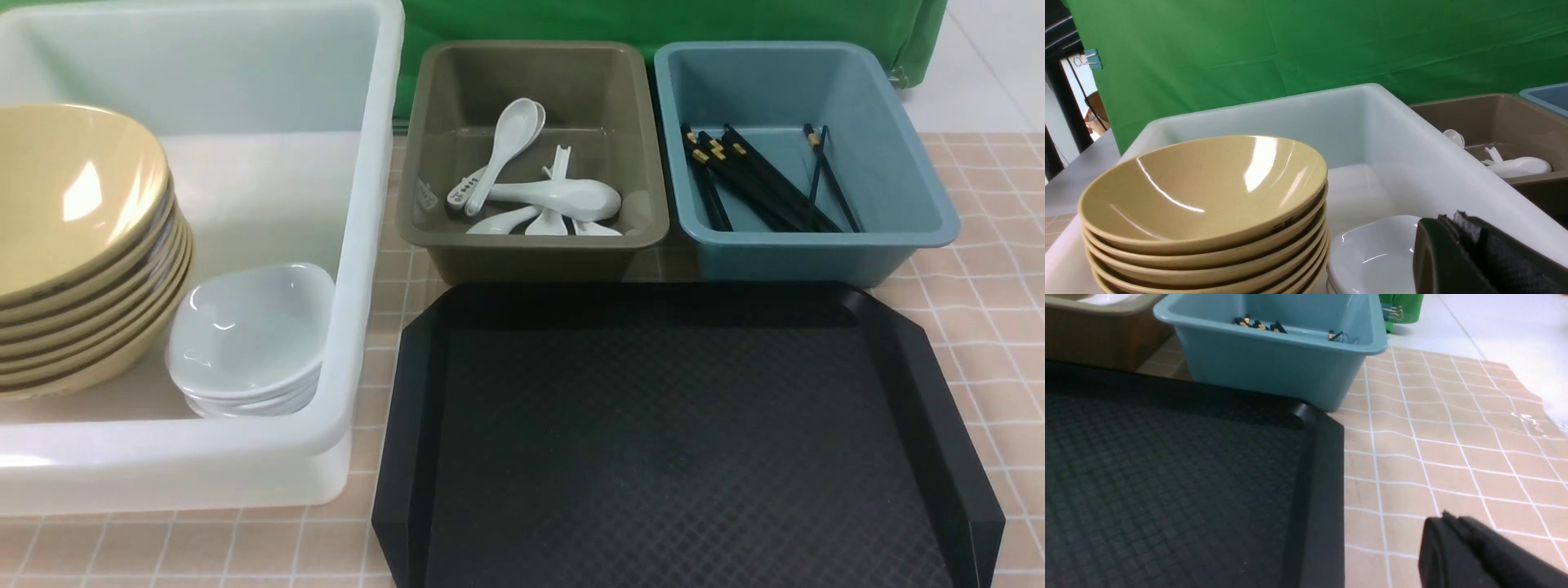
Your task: On brown table put chopsticks spoon bowls plates into blue grey white boxes.
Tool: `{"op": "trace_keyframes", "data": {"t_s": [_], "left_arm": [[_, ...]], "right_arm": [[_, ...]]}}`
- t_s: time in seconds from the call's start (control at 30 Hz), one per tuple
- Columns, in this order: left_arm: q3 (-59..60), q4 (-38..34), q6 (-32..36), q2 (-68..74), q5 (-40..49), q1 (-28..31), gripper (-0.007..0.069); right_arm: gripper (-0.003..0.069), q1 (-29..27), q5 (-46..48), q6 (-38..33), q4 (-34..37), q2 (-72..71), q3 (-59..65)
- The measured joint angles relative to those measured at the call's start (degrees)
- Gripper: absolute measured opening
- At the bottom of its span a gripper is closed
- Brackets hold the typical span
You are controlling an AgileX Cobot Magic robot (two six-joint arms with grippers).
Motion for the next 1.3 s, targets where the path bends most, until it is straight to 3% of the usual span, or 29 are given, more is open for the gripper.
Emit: {"op": "trace_keyframes", "data": {"t_s": [0.3,0.57,1.3], "left_arm": [[0.0,-0.2,0.0,0.0,0.0,0.0,-0.0007],[0.0,-0.4,0.0,0.0,0.0,0.0,-0.0007],[0.0,-0.4,0.0,0.0,0.0,0.0,-0.0007]], "right_arm": [[0.0048,-3.2,0.0,0.5,0.2,0.0,-0.1],[0.0048,-3.3,0.0,-0.7,6.9,0.0,-0.1],[0.0055,-3.3,0.0,-3.3,7.3,0.0,-0.1]]}}
